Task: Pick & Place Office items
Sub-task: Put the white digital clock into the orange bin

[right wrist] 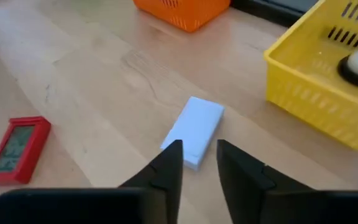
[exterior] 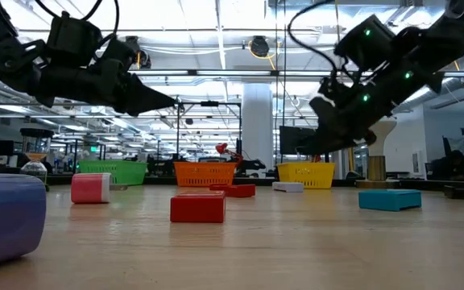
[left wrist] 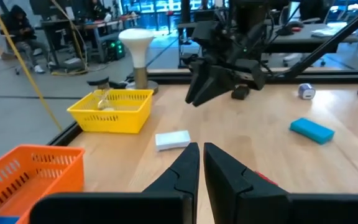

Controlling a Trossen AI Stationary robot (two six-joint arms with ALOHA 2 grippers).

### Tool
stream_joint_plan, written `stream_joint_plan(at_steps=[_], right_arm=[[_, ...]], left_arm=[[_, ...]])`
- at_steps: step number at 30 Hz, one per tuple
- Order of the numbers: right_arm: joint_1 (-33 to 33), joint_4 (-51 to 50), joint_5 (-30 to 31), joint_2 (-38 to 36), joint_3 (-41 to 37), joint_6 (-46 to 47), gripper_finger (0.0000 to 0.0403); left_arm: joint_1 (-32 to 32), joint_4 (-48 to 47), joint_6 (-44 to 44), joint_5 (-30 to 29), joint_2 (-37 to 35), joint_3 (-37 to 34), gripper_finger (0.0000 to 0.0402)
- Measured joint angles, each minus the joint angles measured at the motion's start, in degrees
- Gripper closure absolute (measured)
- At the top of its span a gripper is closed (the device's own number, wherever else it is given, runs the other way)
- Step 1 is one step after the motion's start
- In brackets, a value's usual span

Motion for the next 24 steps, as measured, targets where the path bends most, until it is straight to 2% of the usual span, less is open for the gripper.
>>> stream_joint_plan(at_steps=[9,13,18,24], right_arm=[[-0.09,1.33,0.24,6.62,4.63,1.38,0.0207],[-0.29,-3.12,2.45,10.84,8.82,1.71,0.0171],[-1.44,-5.41,2.93,16.34,11.73,3.62,0.0144],[-2.31,-5.28,2.77,18.93,12.94,4.37,0.0138]], left_arm=[[-0.65,-0.02,-0.07,-0.65,0.00,0.00,0.0371],[-0.65,-0.03,-0.19,-0.98,0.00,0.02,0.0371],[-0.65,-0.43,-0.39,-0.98,0.00,0.02,0.0371],[-0.79,-0.58,-0.40,-0.98,0.00,0.02,0.0371]])
